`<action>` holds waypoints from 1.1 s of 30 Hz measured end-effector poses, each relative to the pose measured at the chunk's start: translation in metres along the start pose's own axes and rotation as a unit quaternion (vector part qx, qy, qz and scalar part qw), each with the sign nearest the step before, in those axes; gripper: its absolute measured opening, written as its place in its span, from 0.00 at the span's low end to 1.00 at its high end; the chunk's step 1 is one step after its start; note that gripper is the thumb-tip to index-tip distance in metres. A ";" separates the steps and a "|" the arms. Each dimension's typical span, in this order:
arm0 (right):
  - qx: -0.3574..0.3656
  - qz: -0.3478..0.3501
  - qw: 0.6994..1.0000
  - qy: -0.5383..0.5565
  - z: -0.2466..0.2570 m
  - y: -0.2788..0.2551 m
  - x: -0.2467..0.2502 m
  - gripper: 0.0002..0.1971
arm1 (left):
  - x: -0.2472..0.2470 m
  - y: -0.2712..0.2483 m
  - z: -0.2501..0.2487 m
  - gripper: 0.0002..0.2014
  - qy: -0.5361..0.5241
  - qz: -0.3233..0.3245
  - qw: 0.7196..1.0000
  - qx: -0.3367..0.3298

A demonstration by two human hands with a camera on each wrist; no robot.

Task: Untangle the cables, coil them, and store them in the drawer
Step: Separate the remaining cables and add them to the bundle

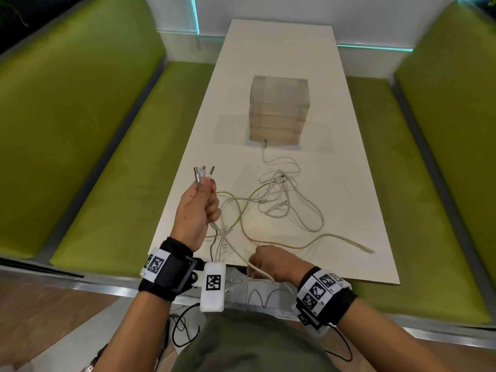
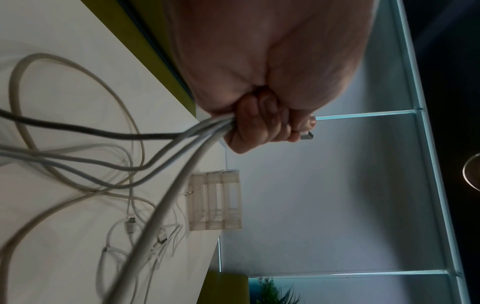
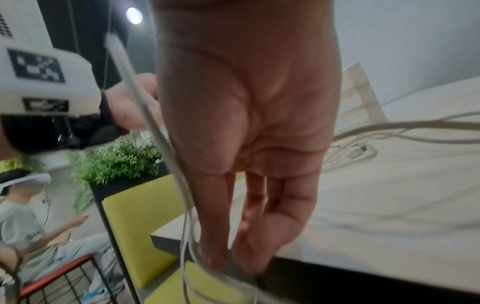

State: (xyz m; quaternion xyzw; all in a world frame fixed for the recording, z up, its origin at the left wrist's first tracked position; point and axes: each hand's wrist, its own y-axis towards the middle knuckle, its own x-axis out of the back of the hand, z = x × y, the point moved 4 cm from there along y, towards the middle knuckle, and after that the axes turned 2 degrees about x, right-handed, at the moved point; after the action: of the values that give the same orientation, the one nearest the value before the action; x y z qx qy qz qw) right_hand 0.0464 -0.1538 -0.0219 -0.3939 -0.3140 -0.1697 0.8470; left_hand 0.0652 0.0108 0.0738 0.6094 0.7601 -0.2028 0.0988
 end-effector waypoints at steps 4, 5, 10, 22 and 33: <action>0.001 0.022 1.000 0.006 -0.006 -0.014 0.008 0.13 | 0.001 0.002 0.002 0.15 0.008 0.001 1.000 0.001; 0.000 0.015 1.000 0.008 -0.008 -0.018 0.013 0.13 | 0.001 0.002 0.003 0.15 0.014 0.001 1.000 0.002; -0.104 -0.095 0.975 0.170 -0.038 -0.042 0.037 0.08 | 0.001 -0.001 0.008 0.12 0.065 0.011 0.998 0.007; -0.420 -0.291 0.836 0.202 -0.158 -0.074 0.044 0.28 | -0.018 0.005 0.019 0.09 0.074 0.034 0.996 0.022; -0.408 -0.337 0.817 0.227 -0.146 -0.061 0.050 0.21 | -0.038 0.008 0.041 0.11 0.054 0.082 0.992 0.076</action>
State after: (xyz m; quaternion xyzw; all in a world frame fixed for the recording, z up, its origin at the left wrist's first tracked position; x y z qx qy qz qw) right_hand 0.1093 -0.3071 -0.0261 -0.5233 -0.1278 -0.6421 0.5455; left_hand 0.0779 -0.0390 0.0505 0.6852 0.6944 -0.2184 0.0271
